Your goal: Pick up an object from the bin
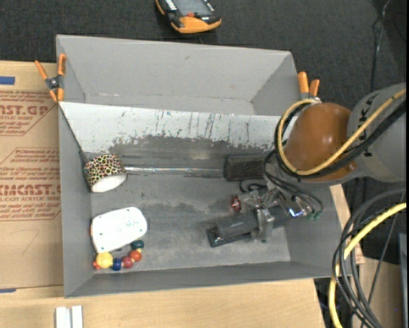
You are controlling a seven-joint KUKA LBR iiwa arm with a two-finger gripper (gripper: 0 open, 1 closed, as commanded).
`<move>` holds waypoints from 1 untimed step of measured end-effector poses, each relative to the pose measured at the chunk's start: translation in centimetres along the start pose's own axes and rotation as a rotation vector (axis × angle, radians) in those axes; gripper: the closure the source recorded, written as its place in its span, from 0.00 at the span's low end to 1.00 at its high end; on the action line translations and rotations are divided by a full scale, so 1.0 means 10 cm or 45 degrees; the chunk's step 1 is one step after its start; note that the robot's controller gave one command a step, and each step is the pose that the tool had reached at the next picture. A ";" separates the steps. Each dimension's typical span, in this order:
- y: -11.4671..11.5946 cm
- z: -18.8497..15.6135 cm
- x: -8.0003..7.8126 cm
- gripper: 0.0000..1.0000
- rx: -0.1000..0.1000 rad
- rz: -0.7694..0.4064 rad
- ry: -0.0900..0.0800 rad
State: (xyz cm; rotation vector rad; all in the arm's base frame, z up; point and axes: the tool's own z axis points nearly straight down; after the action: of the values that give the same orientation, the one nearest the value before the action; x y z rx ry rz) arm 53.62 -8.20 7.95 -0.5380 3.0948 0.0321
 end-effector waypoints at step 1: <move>0.36 -0.19 -0.06 1.00 0.024 0.112 -0.002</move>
Offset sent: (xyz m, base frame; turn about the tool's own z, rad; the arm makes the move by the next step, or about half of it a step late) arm 0.0123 0.0081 0.1662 -0.0203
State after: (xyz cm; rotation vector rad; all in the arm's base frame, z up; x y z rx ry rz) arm 52.96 -4.70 9.94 -0.4012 3.1120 0.0035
